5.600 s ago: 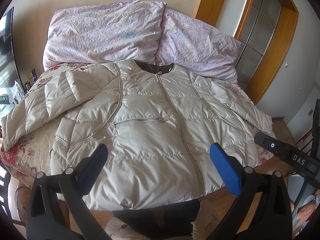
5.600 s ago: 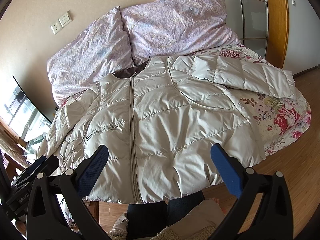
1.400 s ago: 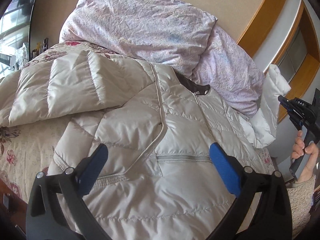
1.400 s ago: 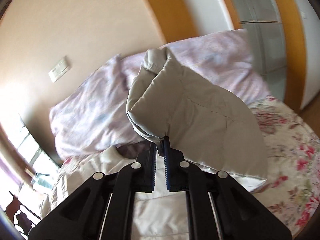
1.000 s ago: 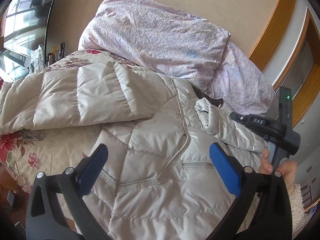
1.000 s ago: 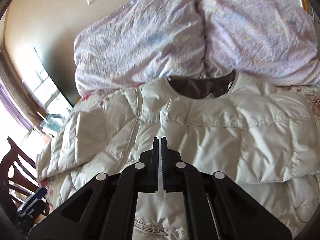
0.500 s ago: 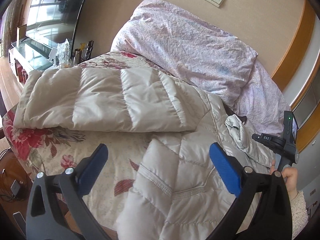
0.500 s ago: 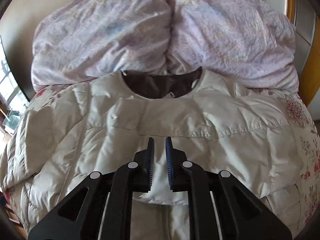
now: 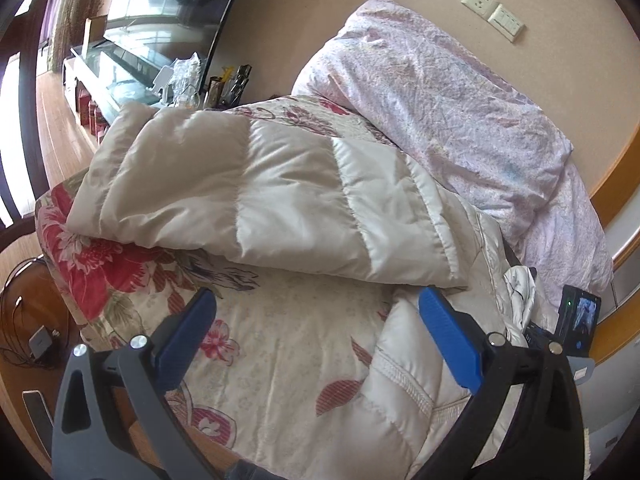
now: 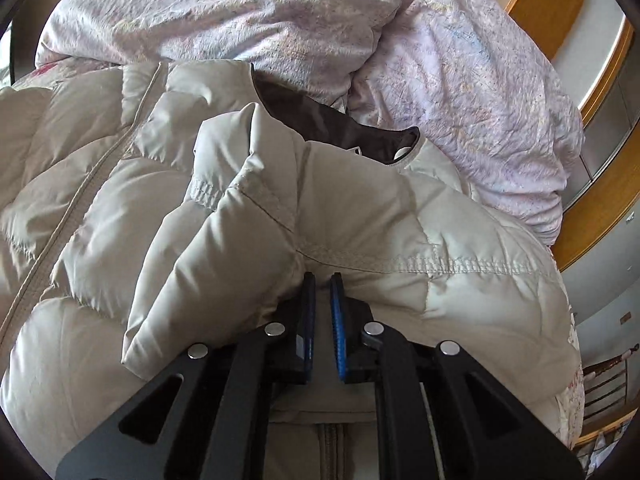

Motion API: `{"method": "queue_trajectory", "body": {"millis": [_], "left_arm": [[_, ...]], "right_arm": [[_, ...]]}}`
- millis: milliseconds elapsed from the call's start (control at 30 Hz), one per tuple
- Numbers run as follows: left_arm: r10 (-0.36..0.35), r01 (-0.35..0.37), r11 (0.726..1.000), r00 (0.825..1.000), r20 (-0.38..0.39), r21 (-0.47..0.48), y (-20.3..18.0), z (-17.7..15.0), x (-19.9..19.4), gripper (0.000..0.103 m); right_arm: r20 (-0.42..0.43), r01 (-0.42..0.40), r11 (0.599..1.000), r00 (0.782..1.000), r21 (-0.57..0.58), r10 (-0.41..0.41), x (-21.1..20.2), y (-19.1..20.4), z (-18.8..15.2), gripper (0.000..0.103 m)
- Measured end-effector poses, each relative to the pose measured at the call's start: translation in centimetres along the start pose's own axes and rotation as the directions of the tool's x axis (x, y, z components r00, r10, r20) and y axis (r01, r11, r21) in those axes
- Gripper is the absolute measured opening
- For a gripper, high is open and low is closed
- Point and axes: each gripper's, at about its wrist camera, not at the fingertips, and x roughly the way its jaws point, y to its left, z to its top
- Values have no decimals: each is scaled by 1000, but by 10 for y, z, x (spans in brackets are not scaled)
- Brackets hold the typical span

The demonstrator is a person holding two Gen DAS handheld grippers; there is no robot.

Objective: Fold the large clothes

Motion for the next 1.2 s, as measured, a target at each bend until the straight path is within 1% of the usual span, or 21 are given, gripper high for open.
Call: {"method": "queue_trajectory", "body": {"millis": [200, 333, 367, 433, 567, 800, 1000, 1067, 1100, 1167, 1200], "left_arm": [[8, -12, 993, 999, -33, -120, 20, 8, 12, 100], [34, -41, 988, 998, -50, -146, 24, 16, 23, 100], [40, -47, 988, 998, -50, -147, 24, 18, 25, 100], [61, -68, 987, 997, -52, -146, 25, 23, 30, 92], [91, -97, 983, 995, -46, -159, 29, 31, 36, 91], [100, -105, 976, 994, -35, -192, 34, 39, 39, 91], [105, -106, 967, 994, -17, -231, 43, 45, 40, 83], [100, -99, 962, 995, -9, -254, 47, 48, 40, 80], [99, -96, 959, 995, -5, -265, 49, 49, 40, 76], [103, -98, 952, 995, 1, -292, 54, 51, 41, 65], [102, -97, 946, 995, 1, -309, 58, 52, 41, 52]], "right_arm": [[9, -131, 986, 991, 107, 131, 2, -22, -2, 12], [14, -174, 975, 985, 140, 174, 4, -28, -2, 12], [14, -177, 974, 984, 143, 177, 4, -28, -1, 12], [14, -175, 974, 984, 142, 175, 4, -28, -1, 12], [14, -170, 976, 985, 139, 169, 3, -27, -1, 12], [14, -166, 977, 986, 137, 166, 3, -26, -1, 12], [15, -166, 977, 986, 136, 166, 3, -26, -1, 12], [15, -166, 977, 986, 137, 166, 3, -27, -1, 12], [15, -167, 976, 986, 137, 167, 3, -27, -1, 12], [15, -168, 976, 986, 138, 167, 3, -26, -1, 12], [15, -167, 976, 986, 137, 167, 3, -27, -2, 12]]}}
